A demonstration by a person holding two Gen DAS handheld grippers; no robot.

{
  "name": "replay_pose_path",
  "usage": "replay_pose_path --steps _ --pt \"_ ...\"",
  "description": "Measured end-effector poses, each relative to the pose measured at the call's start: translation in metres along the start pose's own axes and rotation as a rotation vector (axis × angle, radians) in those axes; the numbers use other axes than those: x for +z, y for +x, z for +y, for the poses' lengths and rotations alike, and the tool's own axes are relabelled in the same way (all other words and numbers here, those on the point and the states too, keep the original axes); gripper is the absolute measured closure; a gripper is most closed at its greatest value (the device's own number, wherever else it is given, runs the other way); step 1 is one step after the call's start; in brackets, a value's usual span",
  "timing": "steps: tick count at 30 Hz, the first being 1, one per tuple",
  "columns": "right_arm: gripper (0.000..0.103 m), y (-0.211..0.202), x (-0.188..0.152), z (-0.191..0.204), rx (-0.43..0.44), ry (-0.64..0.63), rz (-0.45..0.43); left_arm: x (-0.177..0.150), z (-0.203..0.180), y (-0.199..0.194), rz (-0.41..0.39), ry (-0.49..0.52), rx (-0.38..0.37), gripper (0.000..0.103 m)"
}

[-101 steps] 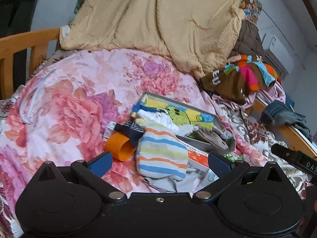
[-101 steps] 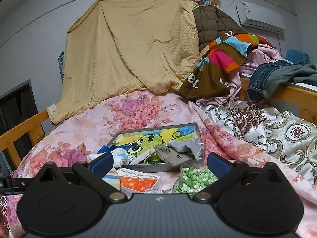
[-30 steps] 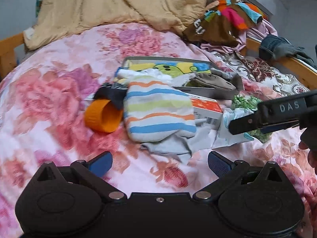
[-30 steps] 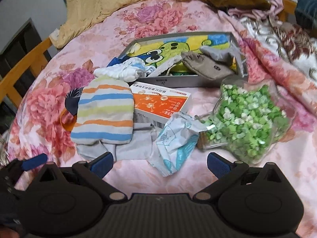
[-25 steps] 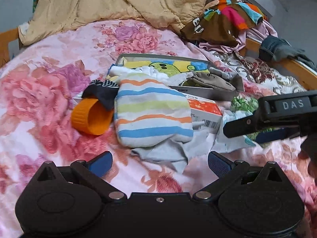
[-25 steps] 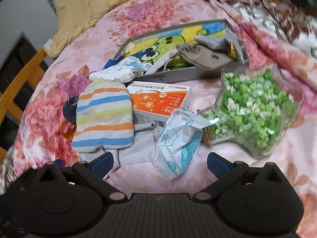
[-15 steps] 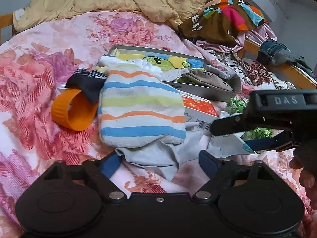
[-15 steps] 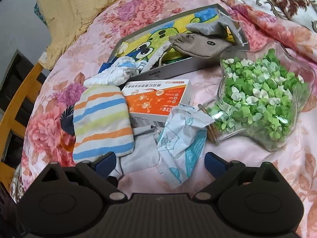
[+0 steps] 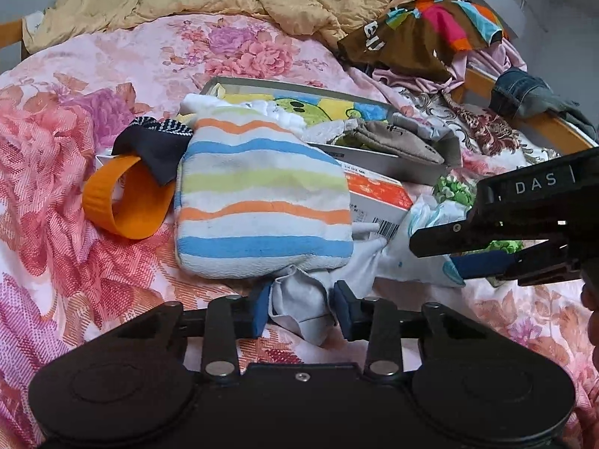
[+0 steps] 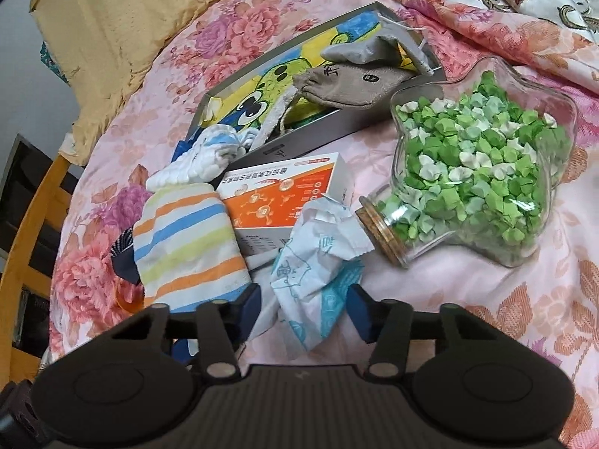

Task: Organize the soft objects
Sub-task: 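Grasp the grey cloth with the left gripper while the right grasps the white-blue wrapper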

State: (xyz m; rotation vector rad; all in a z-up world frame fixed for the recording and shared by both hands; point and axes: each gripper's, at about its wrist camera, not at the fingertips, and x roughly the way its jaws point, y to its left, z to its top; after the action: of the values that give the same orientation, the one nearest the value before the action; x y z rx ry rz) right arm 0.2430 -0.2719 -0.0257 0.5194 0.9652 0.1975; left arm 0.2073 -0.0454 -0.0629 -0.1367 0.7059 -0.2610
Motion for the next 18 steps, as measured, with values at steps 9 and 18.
replay_pose_path --steps 9,18 --pt "0.072 -0.005 -0.005 0.008 -0.035 -0.063 -0.039 -0.001 -0.002 -0.006 0.002 -0.027 0.014 0.093" --pt "0.08 -0.024 -0.017 0.017 -0.026 -0.171 -0.095 -0.005 -0.009 -0.033 0.014 -0.086 0.0 0.096"
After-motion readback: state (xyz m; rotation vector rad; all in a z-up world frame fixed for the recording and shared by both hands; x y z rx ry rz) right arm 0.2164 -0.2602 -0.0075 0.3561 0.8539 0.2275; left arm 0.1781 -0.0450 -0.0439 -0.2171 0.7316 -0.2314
